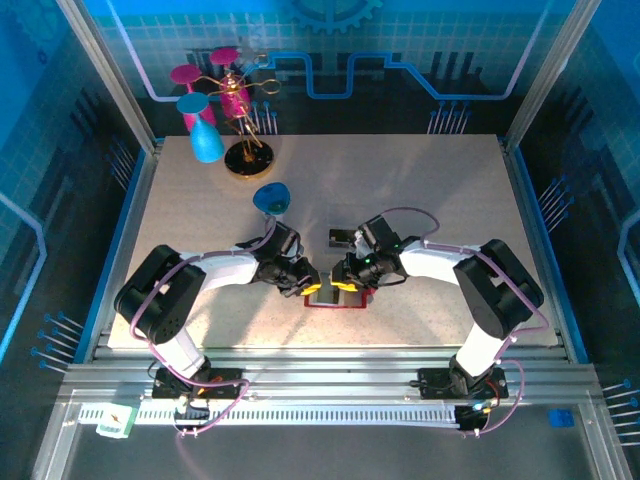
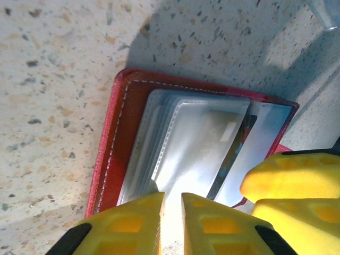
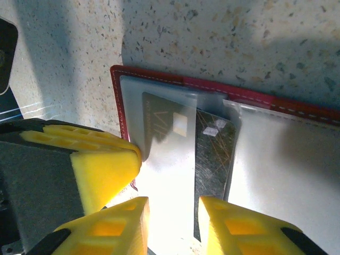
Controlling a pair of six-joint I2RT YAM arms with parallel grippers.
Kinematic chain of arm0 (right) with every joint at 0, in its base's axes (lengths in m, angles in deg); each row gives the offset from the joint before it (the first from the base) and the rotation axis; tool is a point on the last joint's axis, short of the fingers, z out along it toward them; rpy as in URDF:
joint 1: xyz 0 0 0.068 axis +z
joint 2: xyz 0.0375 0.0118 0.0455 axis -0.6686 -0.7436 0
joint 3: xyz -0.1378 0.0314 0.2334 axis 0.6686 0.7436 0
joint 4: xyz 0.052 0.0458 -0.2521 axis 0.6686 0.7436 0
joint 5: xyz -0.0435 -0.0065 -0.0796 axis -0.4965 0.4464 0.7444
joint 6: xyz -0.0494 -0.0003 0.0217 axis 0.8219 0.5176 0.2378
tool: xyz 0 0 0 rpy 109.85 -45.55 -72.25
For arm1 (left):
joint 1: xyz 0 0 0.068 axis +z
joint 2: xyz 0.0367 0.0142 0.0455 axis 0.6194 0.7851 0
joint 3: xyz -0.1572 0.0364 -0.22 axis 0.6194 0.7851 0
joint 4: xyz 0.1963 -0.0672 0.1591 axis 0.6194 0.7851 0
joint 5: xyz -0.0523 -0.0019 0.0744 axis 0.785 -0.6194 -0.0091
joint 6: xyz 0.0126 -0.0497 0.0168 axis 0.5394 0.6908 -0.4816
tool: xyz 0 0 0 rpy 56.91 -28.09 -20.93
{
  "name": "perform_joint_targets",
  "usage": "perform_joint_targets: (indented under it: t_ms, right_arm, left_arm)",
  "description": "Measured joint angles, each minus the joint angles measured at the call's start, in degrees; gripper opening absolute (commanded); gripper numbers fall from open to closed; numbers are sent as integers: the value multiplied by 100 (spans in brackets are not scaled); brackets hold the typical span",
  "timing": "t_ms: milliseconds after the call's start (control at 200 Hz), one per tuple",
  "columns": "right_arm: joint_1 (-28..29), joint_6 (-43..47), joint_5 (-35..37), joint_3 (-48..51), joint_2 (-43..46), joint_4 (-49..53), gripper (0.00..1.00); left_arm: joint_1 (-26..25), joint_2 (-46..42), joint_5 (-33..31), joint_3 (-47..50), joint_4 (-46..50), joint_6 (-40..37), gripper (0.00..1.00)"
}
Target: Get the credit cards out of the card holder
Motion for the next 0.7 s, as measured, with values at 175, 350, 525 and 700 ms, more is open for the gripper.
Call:
perform_joint_targets:
  t_ms: [175,350,525,700]
  right_arm:
    - [-4,-2,-2,17,2,-35,30]
    - [-11,-87,-26,210,9,-219,30]
    - [-17,-153,-74,278,9,-352,30]
    - [-22,-153,-138,317,9,-450,30]
  left_arm:
    - [31,0,-44,-192,319,-208,12]
    - [35,0,-42,-319,413,-343,8]
    - [35,0,-42,-319,485,-361,5]
    - [35,33,-46,-319,654,-457,4]
